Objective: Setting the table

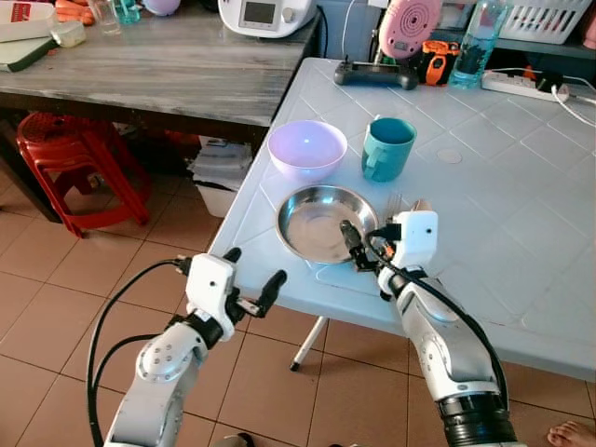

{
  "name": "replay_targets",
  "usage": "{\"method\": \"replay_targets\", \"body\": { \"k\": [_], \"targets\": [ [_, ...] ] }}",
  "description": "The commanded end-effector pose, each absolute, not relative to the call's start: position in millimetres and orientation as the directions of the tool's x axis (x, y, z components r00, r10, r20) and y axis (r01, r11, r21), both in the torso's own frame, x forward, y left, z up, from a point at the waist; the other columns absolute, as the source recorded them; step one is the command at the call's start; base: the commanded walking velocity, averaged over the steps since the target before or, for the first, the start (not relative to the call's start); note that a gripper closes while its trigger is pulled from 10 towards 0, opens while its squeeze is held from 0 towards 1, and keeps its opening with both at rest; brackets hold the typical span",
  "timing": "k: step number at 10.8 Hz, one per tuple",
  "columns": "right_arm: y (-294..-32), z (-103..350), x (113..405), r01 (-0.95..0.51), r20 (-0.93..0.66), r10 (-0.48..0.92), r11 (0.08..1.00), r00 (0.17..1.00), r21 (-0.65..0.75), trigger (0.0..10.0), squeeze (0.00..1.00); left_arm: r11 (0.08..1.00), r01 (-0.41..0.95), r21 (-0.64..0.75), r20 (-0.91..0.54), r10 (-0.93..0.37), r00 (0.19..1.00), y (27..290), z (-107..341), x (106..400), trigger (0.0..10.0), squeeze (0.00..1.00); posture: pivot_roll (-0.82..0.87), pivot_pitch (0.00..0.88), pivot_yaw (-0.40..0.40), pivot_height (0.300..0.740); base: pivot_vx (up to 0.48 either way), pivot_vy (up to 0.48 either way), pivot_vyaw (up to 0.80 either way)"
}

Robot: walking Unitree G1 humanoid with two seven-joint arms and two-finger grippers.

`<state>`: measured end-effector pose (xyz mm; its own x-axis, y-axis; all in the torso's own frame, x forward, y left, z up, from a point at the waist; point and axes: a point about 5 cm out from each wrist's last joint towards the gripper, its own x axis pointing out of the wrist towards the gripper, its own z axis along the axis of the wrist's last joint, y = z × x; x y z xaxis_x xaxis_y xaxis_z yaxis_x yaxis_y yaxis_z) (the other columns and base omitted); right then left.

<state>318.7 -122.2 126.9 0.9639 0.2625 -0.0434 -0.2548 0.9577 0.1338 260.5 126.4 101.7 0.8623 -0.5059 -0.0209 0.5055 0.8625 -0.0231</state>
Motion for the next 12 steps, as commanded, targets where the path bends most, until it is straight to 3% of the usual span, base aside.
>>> {"method": "replay_targets", "body": {
  "k": [1, 10, 11, 12],
  "targets": [
    [-120, 125, 321, -0.269, -0.062, 0.28, 0.953, 0.958, 0.141, 10.0, 0.0, 0.856, 0.516, -0.016, -0.026, -0.517, 0.856, 123, 102, 259, 10.0, 0.0, 0.1, 0.15, -0.008, 0.74, 0.0, 0.0, 0.0],
    [-122, 113, 323, -0.255, -0.129, 0.283, 0.946, 0.95, 0.2, 10.0, 0.0, 0.852, 0.523, -0.013, -0.017, -0.523, 0.852, 120, 103, 258, 10.0, 0.0, 0.11, 0.147, -0.022, 0.74, 0.0, 0.0, 0.0],
    [-122, 112, 324, -0.259, -0.131, 0.289, 0.944, 0.948, 0.206, 3.5, 0.0, 0.851, 0.524, -0.013, -0.01, -0.525, 0.851, 120, 104, 258, 10.0, 0.0, 0.11, 0.147, -0.022, 0.74, 0.0, 0.0, 0.0],
    [-122, 113, 326, -0.262, -0.125, 0.291, 0.942, 0.948, 0.209, 0.7, 0.0, 0.851, 0.525, -0.014, -0.01, -0.525, 0.851, 119, 104, 258, 10.0, 0.0, 0.11, 0.142, -0.022, 0.74, 0.0, 0.0, 0.0]
  ]
}}
